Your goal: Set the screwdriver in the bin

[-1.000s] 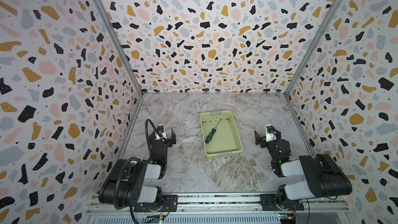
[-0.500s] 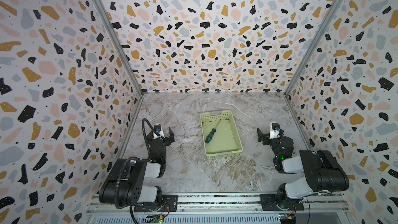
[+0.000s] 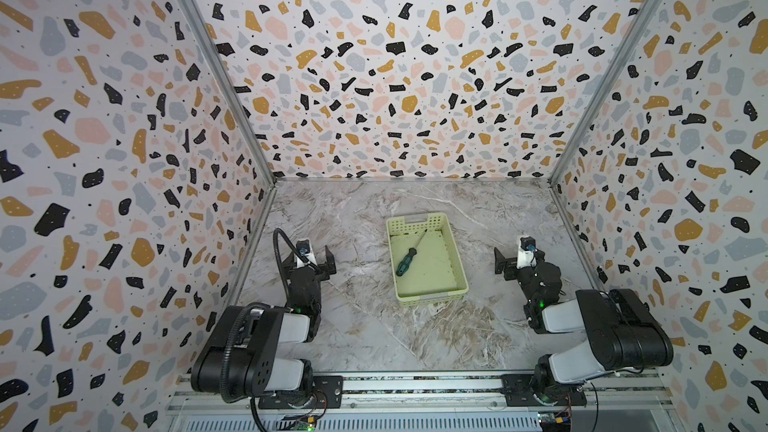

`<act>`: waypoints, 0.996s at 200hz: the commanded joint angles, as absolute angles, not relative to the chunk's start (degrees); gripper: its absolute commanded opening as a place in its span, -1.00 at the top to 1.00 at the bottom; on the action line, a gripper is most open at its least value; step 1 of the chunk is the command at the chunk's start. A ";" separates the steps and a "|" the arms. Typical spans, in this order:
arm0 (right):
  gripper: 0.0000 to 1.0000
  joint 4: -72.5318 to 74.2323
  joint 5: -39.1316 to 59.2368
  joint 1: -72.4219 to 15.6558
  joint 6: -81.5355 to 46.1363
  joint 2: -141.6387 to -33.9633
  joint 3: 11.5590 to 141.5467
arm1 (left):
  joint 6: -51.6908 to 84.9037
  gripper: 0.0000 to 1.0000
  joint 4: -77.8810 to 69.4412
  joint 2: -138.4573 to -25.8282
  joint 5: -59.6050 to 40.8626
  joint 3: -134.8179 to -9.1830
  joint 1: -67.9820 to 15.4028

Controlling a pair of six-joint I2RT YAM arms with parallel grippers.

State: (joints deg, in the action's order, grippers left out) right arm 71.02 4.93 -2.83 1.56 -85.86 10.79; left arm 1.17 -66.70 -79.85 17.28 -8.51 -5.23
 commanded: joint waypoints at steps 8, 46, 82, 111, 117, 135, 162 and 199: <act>-0.97 70.92 4.57 -2.55 1.58 -85.53 12.30 | 1.60 -0.99 -68.09 -80.11 18.29 -9.76 -4.92; -0.97 70.81 4.45 -2.64 1.72 -85.60 12.30 | 2.03 -0.99 -67.81 -80.07 19.25 -9.93 -4.92; -0.98 70.85 4.48 -2.64 1.69 -85.49 12.30 | 1.93 -0.99 -68.03 -80.02 19.16 -9.77 -4.92; -0.97 70.85 4.48 -2.64 1.72 -85.52 12.30 | 1.93 -0.99 -68.08 -79.98 19.16 -9.76 -4.92; -0.98 70.89 4.48 -2.64 1.67 -85.51 12.30 | 1.86 -0.99 -68.06 -79.98 19.16 -9.76 -4.92; -0.97 70.84 4.48 -2.64 1.67 -85.48 12.30 | 1.91 -0.99 -68.09 -79.98 19.16 -9.76 -4.92; -0.98 70.82 4.42 -2.64 1.70 -85.49 12.30 | 1.90 -0.99 -68.09 -79.91 19.15 -9.75 -4.92; -0.98 70.58 4.48 -2.64 1.67 -85.79 12.65 | 1.88 -0.99 -68.04 -79.98 19.16 -9.76 -4.92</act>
